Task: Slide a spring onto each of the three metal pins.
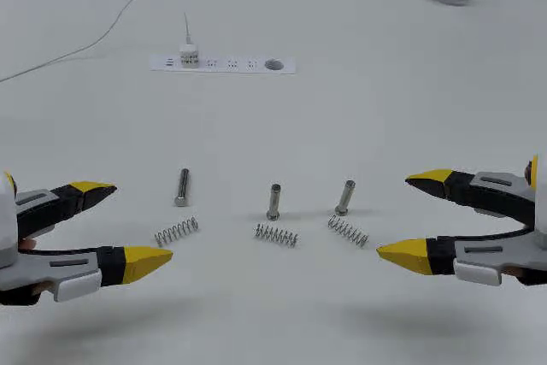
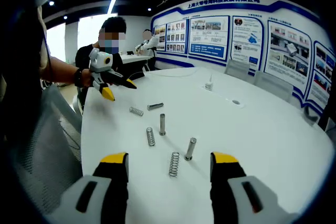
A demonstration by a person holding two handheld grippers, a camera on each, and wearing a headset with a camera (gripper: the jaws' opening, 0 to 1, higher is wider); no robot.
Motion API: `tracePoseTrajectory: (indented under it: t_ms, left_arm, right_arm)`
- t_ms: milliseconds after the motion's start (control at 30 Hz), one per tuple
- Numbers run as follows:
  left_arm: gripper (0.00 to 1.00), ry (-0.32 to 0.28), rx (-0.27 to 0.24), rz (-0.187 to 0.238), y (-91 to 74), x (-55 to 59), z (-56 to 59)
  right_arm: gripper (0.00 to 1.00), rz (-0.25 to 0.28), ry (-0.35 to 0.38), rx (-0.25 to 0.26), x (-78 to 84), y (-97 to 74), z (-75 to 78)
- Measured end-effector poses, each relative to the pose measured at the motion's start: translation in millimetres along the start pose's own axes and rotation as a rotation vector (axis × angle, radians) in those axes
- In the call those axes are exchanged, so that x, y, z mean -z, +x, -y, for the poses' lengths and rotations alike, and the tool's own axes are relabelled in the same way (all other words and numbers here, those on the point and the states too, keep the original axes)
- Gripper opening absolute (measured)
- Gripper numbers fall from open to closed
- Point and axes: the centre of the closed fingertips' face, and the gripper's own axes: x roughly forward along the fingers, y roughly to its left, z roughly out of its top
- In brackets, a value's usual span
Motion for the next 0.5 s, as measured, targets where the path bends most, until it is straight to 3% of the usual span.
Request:
tracePoseTrajectory:
  t_ms: [500]
  left_arm:
    - [0.71, 0.019, -0.02, -0.002, 18.8, -17.5, -20.0]
  right_arm:
    - [0.64, 0.0, 0.001, 0.001, 0.6, -1.5, -1.6]
